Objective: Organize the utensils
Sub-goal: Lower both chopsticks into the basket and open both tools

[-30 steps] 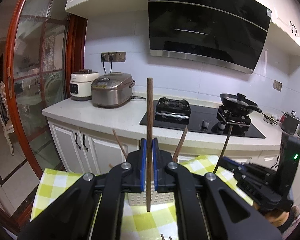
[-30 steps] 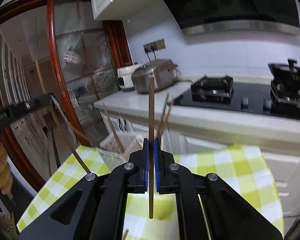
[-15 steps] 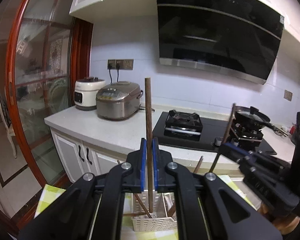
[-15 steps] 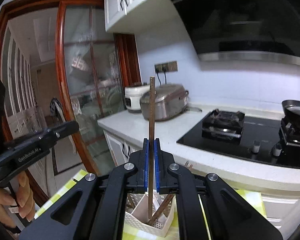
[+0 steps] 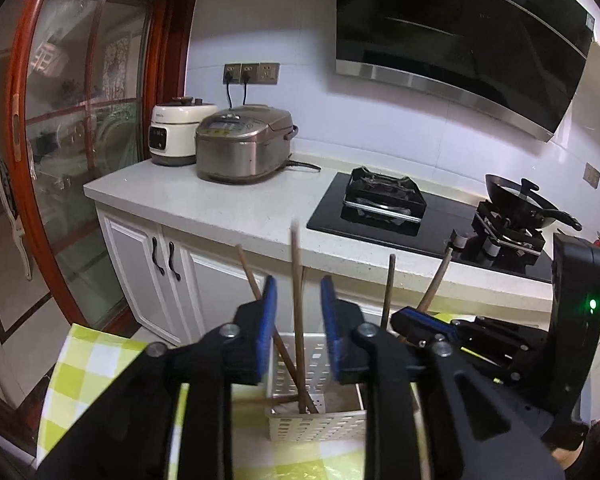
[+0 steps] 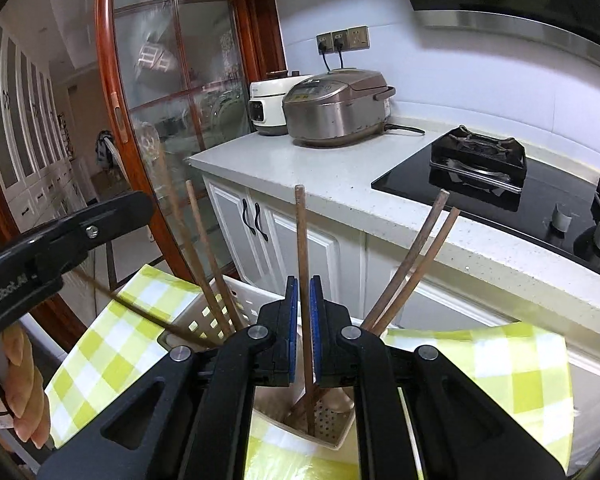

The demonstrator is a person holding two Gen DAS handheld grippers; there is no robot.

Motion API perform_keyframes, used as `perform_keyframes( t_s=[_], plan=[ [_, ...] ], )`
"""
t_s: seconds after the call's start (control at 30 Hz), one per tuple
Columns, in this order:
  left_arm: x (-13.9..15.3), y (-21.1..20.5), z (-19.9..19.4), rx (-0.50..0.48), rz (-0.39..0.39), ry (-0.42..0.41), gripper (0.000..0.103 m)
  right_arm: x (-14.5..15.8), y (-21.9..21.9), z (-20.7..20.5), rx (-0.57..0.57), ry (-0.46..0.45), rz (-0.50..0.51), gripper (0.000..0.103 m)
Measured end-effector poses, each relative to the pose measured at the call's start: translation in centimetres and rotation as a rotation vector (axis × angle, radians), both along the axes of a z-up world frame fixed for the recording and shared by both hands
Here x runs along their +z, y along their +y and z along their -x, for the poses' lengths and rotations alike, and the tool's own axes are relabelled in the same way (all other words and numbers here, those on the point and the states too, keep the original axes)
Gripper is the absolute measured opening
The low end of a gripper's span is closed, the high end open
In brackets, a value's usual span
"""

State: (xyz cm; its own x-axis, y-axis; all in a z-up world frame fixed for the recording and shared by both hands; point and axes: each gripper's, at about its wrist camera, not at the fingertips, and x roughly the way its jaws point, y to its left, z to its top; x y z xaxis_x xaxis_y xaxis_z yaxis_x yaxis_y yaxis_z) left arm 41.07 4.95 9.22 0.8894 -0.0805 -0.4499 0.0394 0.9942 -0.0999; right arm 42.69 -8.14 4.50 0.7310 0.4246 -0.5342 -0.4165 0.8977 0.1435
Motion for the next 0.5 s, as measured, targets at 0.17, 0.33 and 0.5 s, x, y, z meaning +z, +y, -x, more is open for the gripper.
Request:
perform_keyframes(
  t_s=[0.17, 0.33, 0.5],
  plan=[
    [1.6, 0.6, 2.0, 0.019, 0.006, -0.04, 0.038, 1.4, -1.3, 1.4, -0.018, -0.018, -0.019, 0.015],
    [3.2, 0.5, 6.1, 0.048, -0.004, -0.099, 0.069, 3.3, -3.1, 5.0, -0.031, -0.044, -0.055, 0.029],
    [2.8, 0.5, 11.8, 0.122, -0.019, -0.136, 0.094, 2.9, -4.7, 9.8, -0.043, -0.042, -0.075, 0.049]
  ],
)
